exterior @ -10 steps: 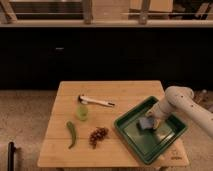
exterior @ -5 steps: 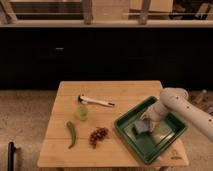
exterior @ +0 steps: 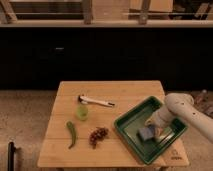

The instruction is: Wipe tray with sponge

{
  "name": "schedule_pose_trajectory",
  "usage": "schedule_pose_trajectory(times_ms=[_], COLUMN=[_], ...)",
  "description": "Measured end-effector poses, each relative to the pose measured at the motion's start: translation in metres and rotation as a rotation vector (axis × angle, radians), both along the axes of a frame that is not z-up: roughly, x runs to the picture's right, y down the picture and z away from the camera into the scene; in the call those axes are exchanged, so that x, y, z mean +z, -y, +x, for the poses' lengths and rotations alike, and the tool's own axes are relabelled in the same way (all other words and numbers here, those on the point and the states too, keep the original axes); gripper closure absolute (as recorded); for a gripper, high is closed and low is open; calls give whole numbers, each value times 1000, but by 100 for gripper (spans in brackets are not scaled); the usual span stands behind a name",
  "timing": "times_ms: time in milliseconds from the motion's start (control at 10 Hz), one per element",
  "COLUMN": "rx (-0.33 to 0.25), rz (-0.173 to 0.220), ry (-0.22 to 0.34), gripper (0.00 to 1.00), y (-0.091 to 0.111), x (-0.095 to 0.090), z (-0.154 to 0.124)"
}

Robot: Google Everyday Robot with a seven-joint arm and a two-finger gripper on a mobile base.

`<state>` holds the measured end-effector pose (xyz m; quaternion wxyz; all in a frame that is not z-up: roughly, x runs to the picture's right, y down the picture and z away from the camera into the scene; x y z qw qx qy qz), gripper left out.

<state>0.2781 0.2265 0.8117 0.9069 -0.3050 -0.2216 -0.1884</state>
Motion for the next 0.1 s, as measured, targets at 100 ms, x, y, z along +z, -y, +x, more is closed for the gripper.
schedule_pose_trajectory(times_ms=[100], rx=[8], rz=[3], ry=[-11], gripper=[100], y=[3], x=[1], z=[6])
